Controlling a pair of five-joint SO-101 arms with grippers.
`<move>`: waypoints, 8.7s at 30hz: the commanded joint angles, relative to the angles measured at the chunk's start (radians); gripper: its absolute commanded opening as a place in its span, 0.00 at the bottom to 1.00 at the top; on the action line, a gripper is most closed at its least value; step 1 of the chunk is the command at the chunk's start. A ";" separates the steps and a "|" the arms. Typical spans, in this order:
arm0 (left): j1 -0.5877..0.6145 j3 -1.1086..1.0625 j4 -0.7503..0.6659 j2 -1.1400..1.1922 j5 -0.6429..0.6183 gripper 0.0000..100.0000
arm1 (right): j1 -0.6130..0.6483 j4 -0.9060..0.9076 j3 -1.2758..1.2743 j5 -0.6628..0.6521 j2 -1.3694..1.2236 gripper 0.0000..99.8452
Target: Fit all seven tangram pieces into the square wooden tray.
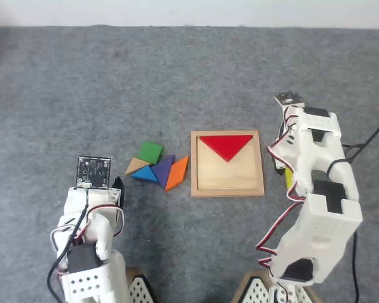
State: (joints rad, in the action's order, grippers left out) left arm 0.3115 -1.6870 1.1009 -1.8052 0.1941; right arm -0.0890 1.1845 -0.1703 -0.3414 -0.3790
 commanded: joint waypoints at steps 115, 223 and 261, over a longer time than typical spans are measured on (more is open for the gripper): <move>0.003 0.004 0.015 -0.011 0.051 0.18 | 0.220 0.213 0.018 -0.107 0.575 0.25; 0.000 0.004 0.034 -0.011 0.057 0.18 | 0.677 -0.077 -0.276 -0.012 0.260 0.44; 0.005 0.004 0.034 -0.011 0.057 0.18 | 0.659 -0.054 -0.276 -0.114 0.170 0.29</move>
State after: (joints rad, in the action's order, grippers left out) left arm 0.3115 -1.6870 1.1285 -1.8052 0.2401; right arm 0.5769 1.0940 -0.4327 -0.3982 -0.2010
